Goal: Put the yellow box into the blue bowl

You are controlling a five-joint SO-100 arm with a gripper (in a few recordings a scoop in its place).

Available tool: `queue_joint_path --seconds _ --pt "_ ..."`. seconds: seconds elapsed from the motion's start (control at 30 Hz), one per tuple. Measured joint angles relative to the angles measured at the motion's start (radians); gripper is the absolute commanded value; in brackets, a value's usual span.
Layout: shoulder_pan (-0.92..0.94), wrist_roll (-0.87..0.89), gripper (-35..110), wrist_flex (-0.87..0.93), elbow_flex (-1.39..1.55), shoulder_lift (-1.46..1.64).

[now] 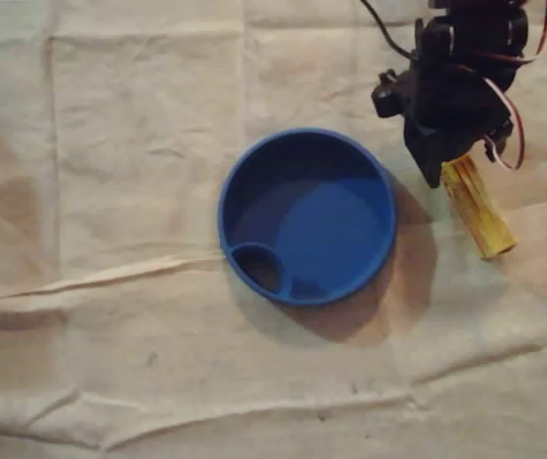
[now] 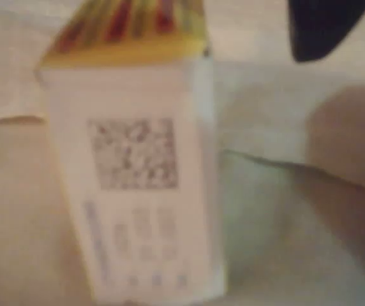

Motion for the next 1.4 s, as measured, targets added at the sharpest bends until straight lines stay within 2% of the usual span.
queue_joint_path --seconds 0.23,0.57,1.03,1.4 --pt "0.0 0.0 26 -0.109 -0.002 -0.044" --pt "-0.02 0.0 26 -0.124 -0.002 -0.063" --pt "-0.025 0.0 0 -0.124 -0.002 -0.063" --pt "-0.02 0.0 0 -0.124 -0.002 -0.063"
